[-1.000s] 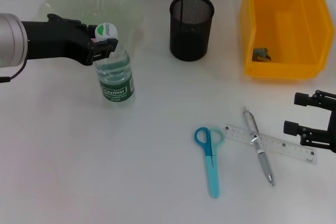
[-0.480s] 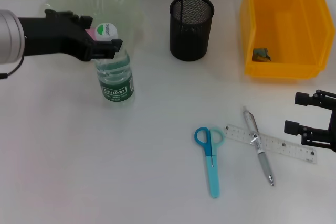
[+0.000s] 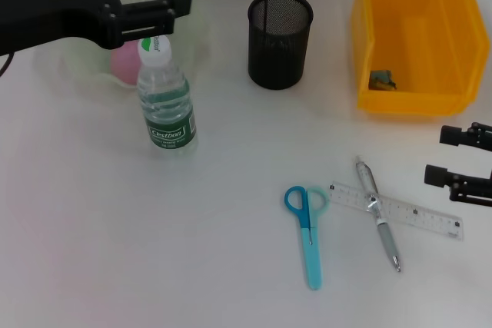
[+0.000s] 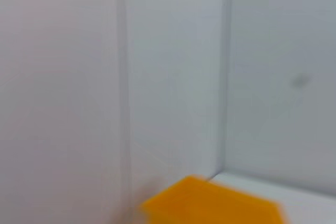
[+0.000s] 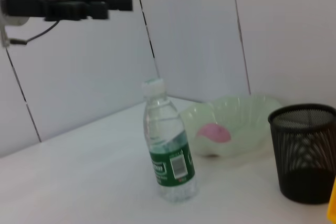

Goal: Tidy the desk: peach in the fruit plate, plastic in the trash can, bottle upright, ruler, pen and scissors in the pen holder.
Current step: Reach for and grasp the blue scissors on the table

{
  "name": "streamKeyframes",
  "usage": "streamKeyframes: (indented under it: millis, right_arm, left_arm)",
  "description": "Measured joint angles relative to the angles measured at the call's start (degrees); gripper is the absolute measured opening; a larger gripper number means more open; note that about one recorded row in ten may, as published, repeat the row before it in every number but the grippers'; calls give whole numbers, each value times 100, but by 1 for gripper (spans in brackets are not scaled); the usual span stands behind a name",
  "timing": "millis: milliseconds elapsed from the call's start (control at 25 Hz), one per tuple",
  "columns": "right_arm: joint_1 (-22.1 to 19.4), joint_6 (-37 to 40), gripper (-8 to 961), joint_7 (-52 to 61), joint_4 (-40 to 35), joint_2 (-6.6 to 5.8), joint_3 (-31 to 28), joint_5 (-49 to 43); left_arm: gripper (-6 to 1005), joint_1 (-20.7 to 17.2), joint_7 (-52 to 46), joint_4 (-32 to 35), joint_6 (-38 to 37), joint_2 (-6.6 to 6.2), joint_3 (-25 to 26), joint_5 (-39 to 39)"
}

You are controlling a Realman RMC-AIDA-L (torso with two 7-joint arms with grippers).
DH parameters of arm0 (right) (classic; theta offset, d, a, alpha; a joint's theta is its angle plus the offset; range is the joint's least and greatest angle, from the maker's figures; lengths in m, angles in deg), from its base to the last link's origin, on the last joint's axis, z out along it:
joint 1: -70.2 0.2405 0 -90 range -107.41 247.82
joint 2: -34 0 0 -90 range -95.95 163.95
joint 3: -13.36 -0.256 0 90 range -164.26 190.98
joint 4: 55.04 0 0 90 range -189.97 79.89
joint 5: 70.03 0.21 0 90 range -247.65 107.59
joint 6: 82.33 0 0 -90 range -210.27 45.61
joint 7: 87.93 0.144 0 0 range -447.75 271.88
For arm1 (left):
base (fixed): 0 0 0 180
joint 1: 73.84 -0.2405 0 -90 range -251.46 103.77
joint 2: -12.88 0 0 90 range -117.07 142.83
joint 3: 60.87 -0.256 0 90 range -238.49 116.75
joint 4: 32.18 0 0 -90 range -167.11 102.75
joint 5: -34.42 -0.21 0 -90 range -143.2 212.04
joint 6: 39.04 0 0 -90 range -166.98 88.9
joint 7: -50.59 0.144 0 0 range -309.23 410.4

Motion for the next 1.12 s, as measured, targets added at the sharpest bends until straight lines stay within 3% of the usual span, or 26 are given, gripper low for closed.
streamKeyframes:
  millis: [80, 200, 320, 360, 400, 480, 520, 560, 720, 840, 960, 1120]
  right_arm:
    - [1, 141, 768, 138, -121, 5, -70, 38]
    - [13, 305, 768, 428, -336, 3, -150, 70]
    - [47, 507, 768, 874, -700, -11, -159, 58]
    - [60, 641, 768, 1177, -990, -21, -161, 43]
    - [60, 641, 768, 1177, -990, -21, -161, 43]
    - [65, 721, 768, 1407, -1257, -22, -151, 36]
    - [65, 753, 769, 1487, -1360, -22, -141, 35]
    - [72, 845, 769, 1605, -1547, -23, -116, 24]
    - [91, 973, 769, 1787, -1834, -22, -111, -7]
    - [122, 1018, 769, 2112, -2289, -16, -108, -142]
    - [280, 1125, 769, 2841, -3162, -32, 64, -527]
    - [775, 1228, 767, 4594, -4583, -100, 820, -1728]
  left_arm:
    - [817, -220, 1053, -505, -289, -8, -50, 972]
    - [816, -294, 2455, -1628, -953, -5, -89, 1636]
    - [815, -74, 3644, -2950, -1649, -1, -96, 1806]
    - [815, 110, 4371, -3804, -1993, 0, -96, 1821]
    - [815, 110, 4371, -3804, -1993, 0, -96, 1821]
    - [814, 318, 5067, -4668, -2168, 1, -68, 1826]
    - [814, 318, 5067, -4668, -2168, 1, -68, 1826]
    - [814, 530, 5541, -5492, -2158, -10, -35, 1819]
    - [813, 759, 5706, -6069, -2038, -37, -20, 1737]
    - [813, 784, 5742, -6143, -1964, -38, 13, 1607]
    - [813, 819, 5682, -6153, -1888, -33, 34, 1440]
    - [812, 824, 5652, -6119, -1884, -39, 38, 1427]
